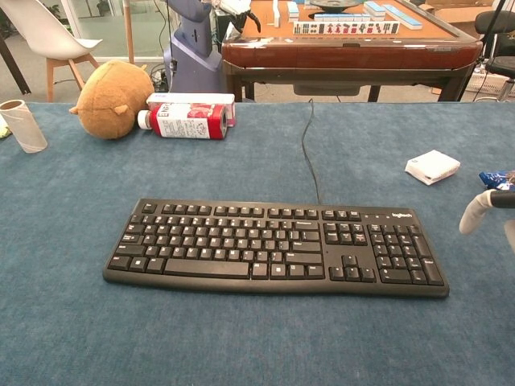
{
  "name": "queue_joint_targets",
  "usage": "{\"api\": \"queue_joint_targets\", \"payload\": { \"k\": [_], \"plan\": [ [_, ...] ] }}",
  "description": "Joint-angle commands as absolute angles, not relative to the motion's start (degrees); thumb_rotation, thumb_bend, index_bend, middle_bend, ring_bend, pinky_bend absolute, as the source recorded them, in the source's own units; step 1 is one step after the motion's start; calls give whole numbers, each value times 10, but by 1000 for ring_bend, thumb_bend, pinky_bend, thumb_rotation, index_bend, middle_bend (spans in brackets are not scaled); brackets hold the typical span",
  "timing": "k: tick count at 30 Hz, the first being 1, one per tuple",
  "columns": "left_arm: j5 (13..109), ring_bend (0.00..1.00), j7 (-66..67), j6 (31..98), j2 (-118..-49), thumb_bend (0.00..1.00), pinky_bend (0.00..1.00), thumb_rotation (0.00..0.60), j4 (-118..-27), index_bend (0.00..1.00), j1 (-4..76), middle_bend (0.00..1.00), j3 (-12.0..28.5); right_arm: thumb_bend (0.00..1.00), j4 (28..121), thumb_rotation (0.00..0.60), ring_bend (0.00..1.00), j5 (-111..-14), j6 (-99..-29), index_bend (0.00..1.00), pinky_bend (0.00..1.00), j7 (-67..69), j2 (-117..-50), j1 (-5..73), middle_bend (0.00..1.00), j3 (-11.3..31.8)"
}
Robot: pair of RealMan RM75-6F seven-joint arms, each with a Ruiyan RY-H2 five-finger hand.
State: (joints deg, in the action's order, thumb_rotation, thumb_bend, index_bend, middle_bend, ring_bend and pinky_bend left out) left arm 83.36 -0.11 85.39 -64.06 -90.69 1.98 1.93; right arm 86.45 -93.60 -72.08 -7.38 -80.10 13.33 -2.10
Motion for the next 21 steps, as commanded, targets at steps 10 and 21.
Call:
{"api": "queue_joint_targets", "payload": {
  "k": [10,21],
  "plan": [
    [835,341,-4,855,-640,129,572,600,-906,348,19,332,19,1000,838,600,1000,-914,-681,392,1000,-100,-835,149,1000,-28],
    [834,341,-6,856,-639,130,572,600,-906,348,18,332,19,1000,828,600,1000,-907,-675,392,1000,-105,-847,153,1000,-32]
  ]
}}
